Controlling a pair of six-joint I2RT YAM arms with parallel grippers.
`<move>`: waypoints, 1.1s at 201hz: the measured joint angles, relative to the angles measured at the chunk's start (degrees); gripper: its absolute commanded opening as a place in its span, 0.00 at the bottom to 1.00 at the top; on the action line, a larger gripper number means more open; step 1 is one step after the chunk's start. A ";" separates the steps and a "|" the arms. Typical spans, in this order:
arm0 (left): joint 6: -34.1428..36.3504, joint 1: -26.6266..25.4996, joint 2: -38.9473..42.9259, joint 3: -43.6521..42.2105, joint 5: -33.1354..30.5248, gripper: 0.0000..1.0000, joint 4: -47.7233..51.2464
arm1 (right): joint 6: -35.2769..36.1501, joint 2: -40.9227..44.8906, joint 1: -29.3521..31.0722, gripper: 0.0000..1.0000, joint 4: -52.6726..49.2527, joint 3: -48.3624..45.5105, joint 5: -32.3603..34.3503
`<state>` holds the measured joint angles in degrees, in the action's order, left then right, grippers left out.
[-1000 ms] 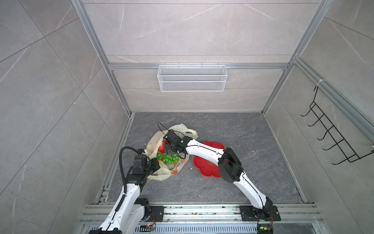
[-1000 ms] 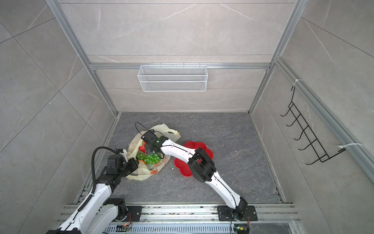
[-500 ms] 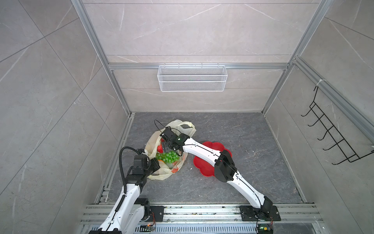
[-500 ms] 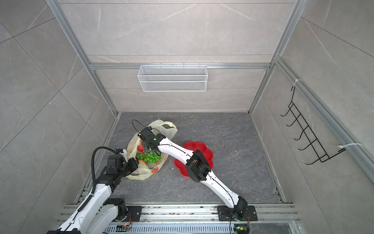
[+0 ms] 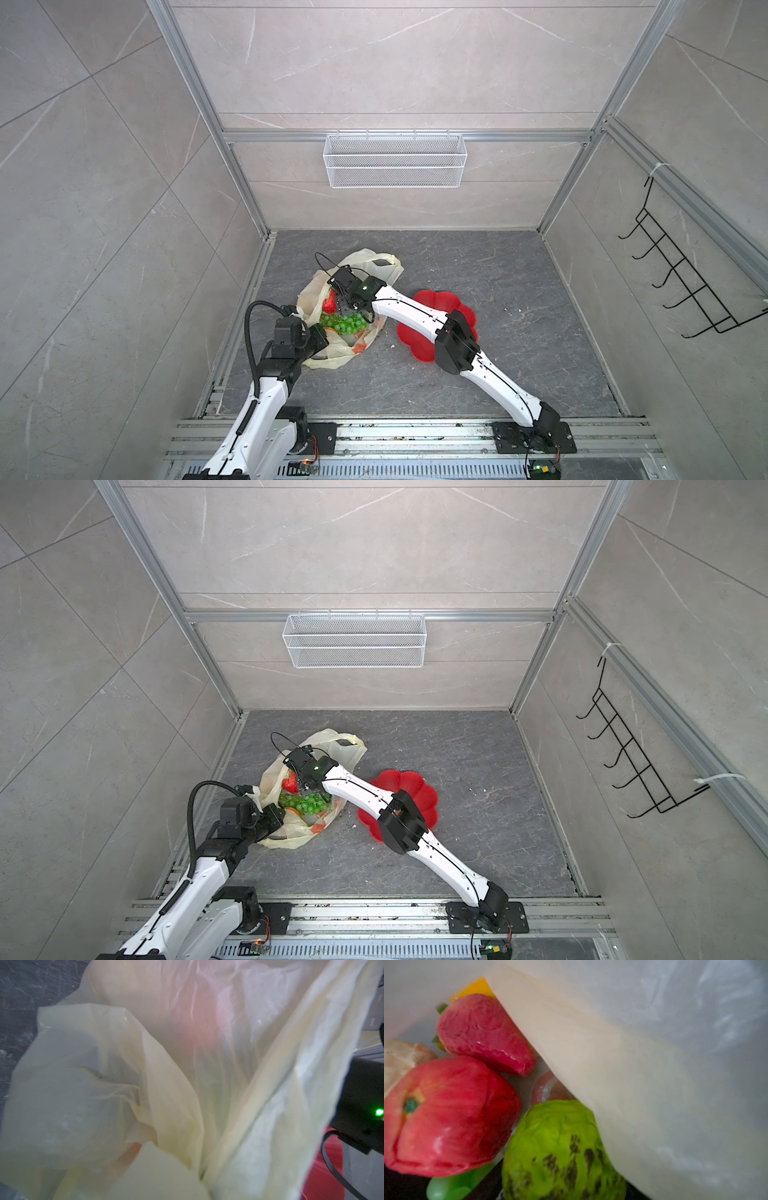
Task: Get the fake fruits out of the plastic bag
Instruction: 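Close the right gripper on the green custard apple inside the bag, then lift the green custard apple out and carry it over the red plate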
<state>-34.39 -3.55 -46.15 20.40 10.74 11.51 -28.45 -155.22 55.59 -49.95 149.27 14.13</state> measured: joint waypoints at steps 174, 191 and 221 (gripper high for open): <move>0.00 0.00 -0.39 0.00 -0.02 0.08 -0.02 | 1.03 32.54 2.25 0.73 11.02 -40.89 -1.60; 0.00 0.00 -0.39 0.00 0.00 0.08 -0.02 | 1.01 39.56 2.14 0.73 11.82 -47.87 -1.97; 0.00 0.00 -0.46 0.00 -0.02 0.08 -0.02 | 0.33 51.69 0.09 0.72 11.98 -58.97 -2.34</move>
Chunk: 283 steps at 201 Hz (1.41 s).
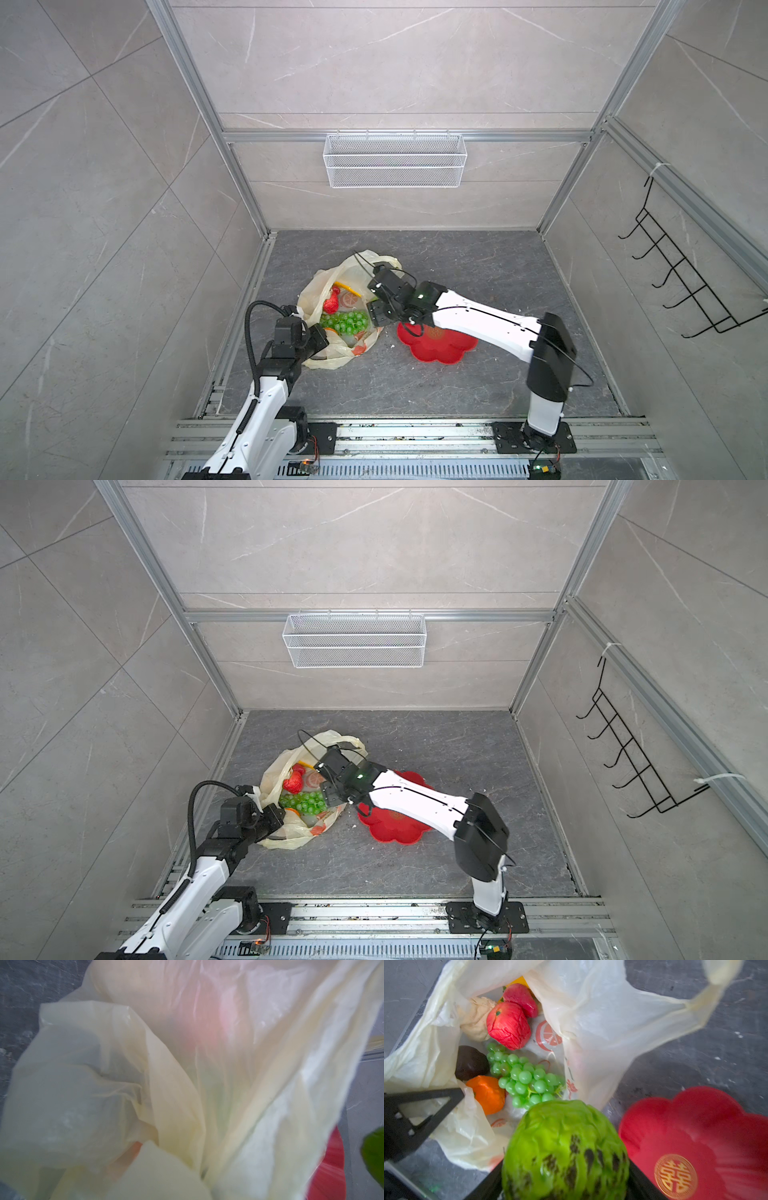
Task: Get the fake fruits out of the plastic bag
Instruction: 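Lift the green custard apple out and carry it over the red plate, then lower the custard apple into the red plate and open the right gripper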
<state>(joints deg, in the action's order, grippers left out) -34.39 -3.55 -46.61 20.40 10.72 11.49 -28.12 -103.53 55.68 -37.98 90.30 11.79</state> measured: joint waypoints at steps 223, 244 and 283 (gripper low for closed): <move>2.34 0.24 -4.57 2.16 -6.08 0.08 -4.15 | -3.32 -5.27 -16.81 0.73 -13.14 -9.18 0.61; 2.34 0.24 -4.57 2.14 -6.08 0.08 -4.26 | -2.93 -6.86 -17.25 0.73 -14.05 -7.87 0.59; 2.34 0.24 -4.57 2.14 -6.08 0.08 -4.26 | -2.27 -9.01 -18.01 0.75 -14.99 -6.75 0.87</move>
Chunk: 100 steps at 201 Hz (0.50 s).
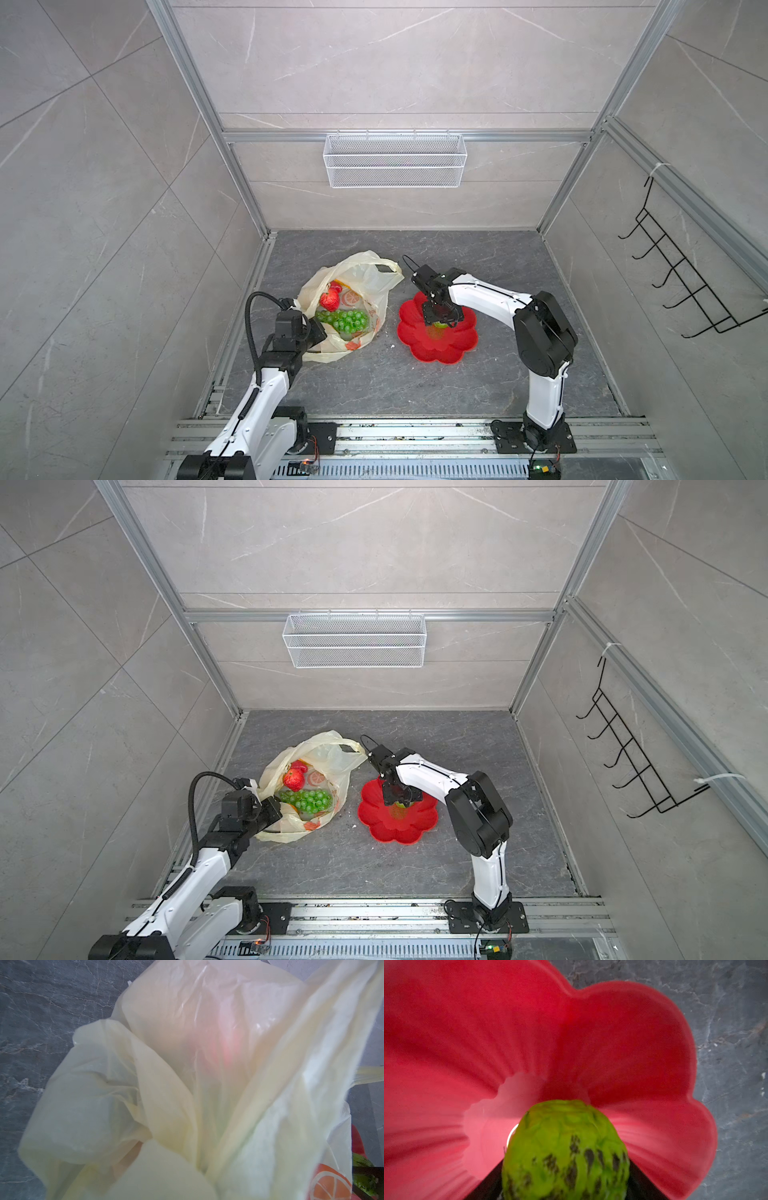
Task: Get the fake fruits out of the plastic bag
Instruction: 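Lower the custard apple into the red plate and open the right gripper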
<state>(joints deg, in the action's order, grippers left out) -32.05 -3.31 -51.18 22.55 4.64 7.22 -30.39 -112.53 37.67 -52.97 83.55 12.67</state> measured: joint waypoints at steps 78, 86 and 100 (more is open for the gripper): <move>0.00 0.00 0.00 -0.02 0.02 0.08 -0.02 | 0.26 -0.68 -0.94 0.80 -0.68 0.44 0.98; 0.00 0.00 0.00 -0.02 0.02 0.08 -0.04 | 0.31 -0.68 -0.96 0.80 -0.72 0.57 1.11; 0.00 0.00 0.00 -0.02 0.02 0.08 -0.04 | 0.46 -0.68 -1.01 0.81 -0.85 0.66 1.33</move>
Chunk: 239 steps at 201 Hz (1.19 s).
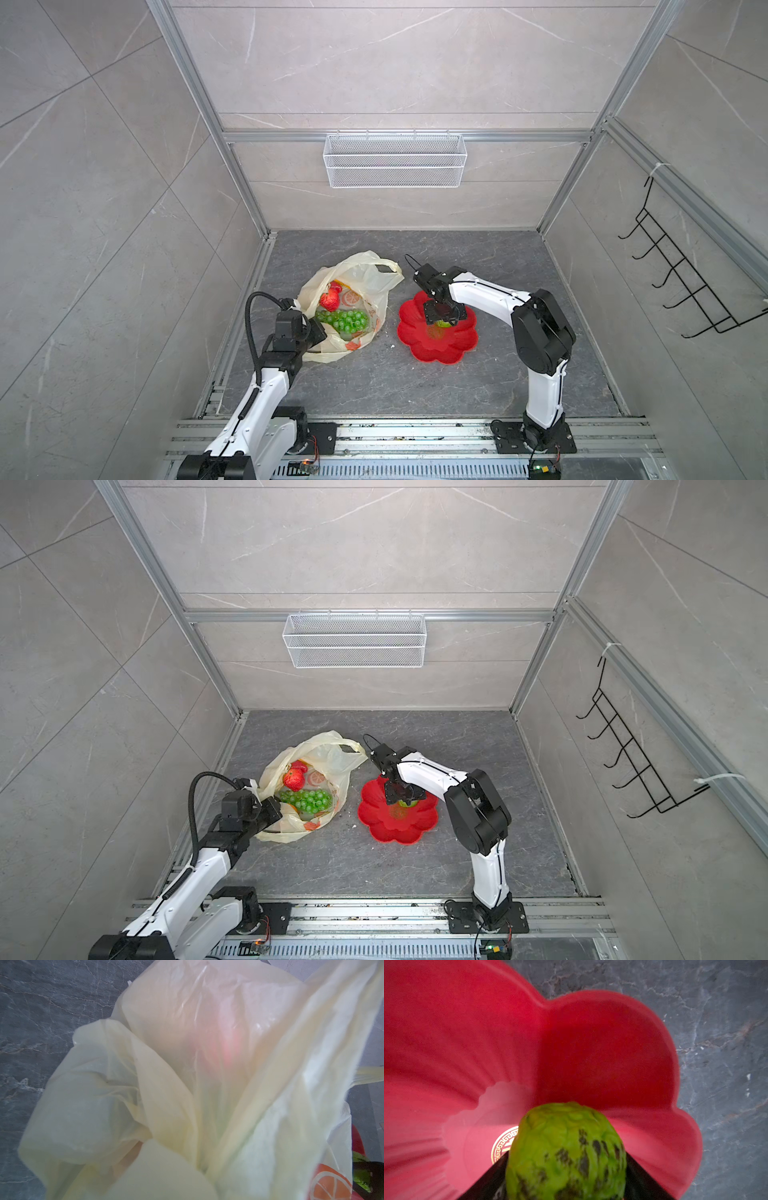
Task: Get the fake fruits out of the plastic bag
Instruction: 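Lower the custard apple into the red plate and open the right gripper, then reach the right gripper back into the bag toward the orange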
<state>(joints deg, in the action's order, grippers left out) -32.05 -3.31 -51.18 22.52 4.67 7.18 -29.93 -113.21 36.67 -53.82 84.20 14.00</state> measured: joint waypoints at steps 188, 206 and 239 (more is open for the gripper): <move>-0.37 0.00 -0.07 -0.09 0.00 0.08 -0.35 | 0.00 10.32 1.22 0.98 -0.76 0.85 1.64; -1.88 0.00 -0.07 -0.09 -0.63 0.08 0.55 | -0.07 12.87 4.50 0.95 0.50 2.51 1.40; -4.92 0.00 0.96 -0.07 -3.80 0.09 4.90 | 0.35 12.46 14.58 0.91 7.02 8.57 -1.53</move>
<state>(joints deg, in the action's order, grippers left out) -36.97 -3.31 -50.22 22.46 0.86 12.08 -29.58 -100.75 51.24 -46.81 92.77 12.47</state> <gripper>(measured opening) 0.091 0.920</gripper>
